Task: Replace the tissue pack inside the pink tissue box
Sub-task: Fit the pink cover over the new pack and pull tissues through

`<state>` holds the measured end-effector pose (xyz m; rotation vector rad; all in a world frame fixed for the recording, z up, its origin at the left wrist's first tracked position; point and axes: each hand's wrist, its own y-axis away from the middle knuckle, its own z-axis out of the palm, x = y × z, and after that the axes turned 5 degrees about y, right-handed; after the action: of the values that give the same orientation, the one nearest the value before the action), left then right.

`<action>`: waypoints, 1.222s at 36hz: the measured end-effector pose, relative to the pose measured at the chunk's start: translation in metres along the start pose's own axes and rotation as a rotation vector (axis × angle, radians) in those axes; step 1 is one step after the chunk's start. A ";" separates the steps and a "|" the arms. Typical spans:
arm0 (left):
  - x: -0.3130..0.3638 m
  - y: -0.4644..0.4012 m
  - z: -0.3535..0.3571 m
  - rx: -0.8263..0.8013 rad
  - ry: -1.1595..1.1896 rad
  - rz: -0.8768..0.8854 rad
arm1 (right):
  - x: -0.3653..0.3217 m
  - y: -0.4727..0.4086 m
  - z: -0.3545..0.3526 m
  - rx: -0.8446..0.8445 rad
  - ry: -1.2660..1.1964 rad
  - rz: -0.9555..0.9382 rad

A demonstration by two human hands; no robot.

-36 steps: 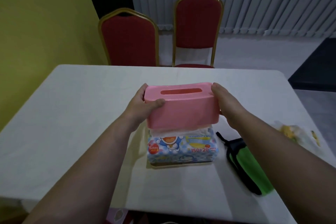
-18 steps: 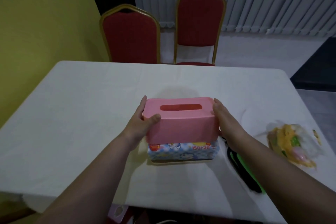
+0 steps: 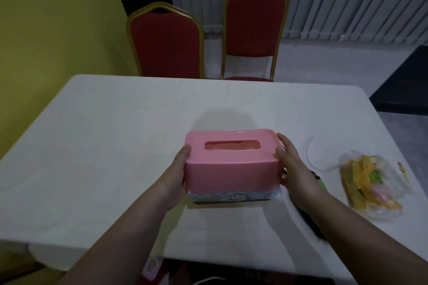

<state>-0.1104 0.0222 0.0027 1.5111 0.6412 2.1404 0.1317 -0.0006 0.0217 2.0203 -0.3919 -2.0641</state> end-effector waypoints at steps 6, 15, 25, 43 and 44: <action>0.003 0.003 -0.005 0.065 -0.045 -0.092 | 0.001 0.002 0.000 0.014 -0.020 0.041; 0.008 0.004 -0.012 0.084 0.010 -0.152 | -0.003 -0.003 -0.006 0.019 -0.058 0.100; 0.009 0.007 -0.011 0.054 0.031 -0.180 | -0.009 -0.005 -0.014 0.041 -0.017 0.248; 0.008 0.010 -0.014 0.063 -0.012 -0.273 | -0.007 -0.002 -0.026 -0.056 0.004 0.617; 0.008 0.010 -0.014 0.059 -0.003 -0.271 | -0.006 -0.002 -0.026 -0.060 -0.005 0.621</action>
<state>-0.1274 0.0173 0.0103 1.3692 0.8617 1.9287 0.1578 0.0028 0.0264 1.5852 -0.8240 -1.6654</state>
